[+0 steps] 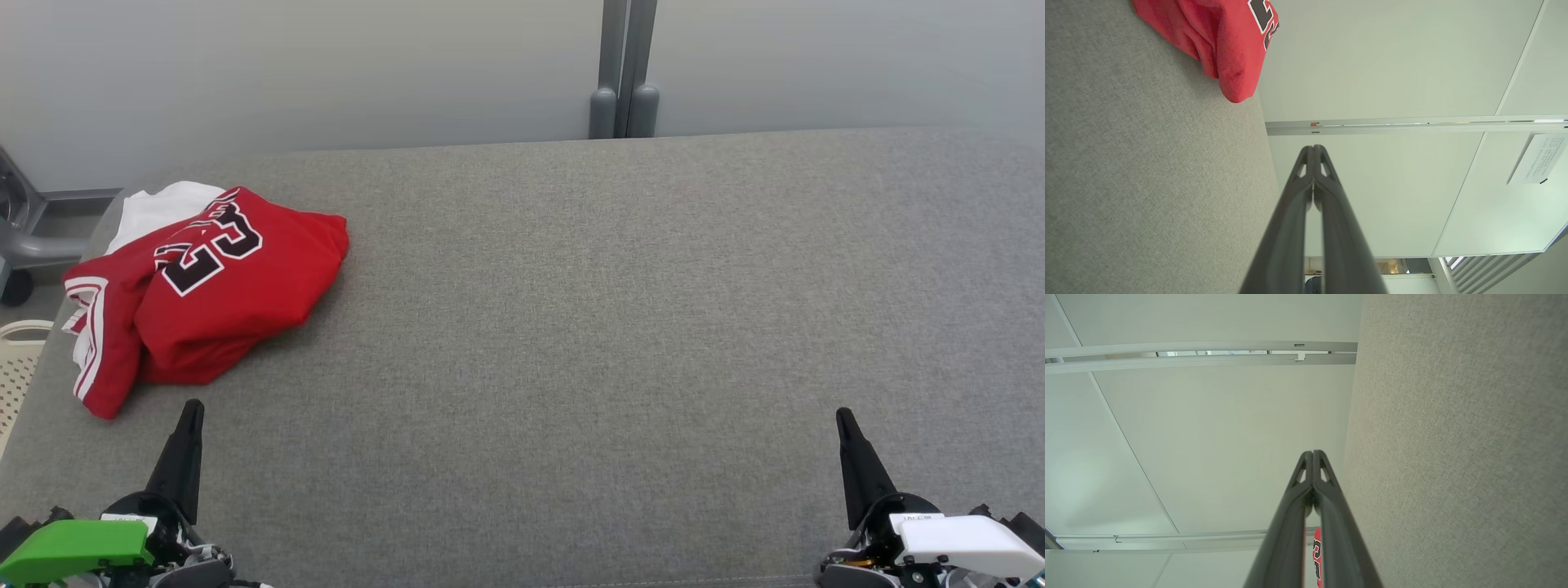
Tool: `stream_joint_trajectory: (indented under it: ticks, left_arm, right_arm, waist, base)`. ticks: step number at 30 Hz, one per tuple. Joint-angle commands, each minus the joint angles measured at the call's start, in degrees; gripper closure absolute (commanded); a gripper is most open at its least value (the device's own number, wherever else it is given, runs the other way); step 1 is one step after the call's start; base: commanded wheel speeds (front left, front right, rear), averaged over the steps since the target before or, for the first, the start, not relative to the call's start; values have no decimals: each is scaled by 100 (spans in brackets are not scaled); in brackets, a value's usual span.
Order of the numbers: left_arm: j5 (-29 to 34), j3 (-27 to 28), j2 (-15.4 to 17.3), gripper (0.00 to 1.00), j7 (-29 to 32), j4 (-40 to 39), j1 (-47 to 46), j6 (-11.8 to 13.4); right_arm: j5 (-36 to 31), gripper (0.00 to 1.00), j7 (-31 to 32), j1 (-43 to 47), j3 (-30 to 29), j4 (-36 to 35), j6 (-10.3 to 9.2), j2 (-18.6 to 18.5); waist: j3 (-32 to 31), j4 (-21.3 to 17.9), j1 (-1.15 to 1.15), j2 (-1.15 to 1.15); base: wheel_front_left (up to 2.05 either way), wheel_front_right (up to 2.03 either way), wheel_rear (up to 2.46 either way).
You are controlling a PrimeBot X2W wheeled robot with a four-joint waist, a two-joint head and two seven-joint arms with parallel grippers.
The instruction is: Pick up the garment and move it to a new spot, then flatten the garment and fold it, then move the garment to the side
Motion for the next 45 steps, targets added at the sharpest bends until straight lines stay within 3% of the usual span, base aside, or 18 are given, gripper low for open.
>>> stream_joint_trajectory:
  ticks: [1,39,40,41,42,45]
  left_arm:
    - [4,17,6,100,-9,-9,-83,-28]
    - [4,17,6,100,-9,-9,-84,-28]
    - [1,-1,0,0,-2,0,0,0]
    - [2,-7,-4,100,-6,27,11,3]
    - [2,-14,-20,0,-8,80,33,5]
    - [16,-63,-47,0,-72,171,94,5]
  right_arm:
    - [32,100,23,39,1,-27,2,-22]
    - [32,100,23,40,2,-27,2,-22]
    - [-1,0,0,-1,0,0,0,0]
    - [-4,100,-3,-2,0,30,0,5]
    - [-4,0,-3,6,4,81,-1,12]
    - [-26,0,-21,-3,29,180,-1,23]
  waist:
    - [0,0,0,0]
    - [0,0,0,0]
    - [0,0,0,0]
    - [0,0,0,0]
    - [0,0,0,0]
    - [-7,-2,0,0]
  base:
    - [0,0,0]
    - [0,0,0]
    - [0,0,0]
    - [0,0,0]
    - [0,0,0]
    - [0,0,0]
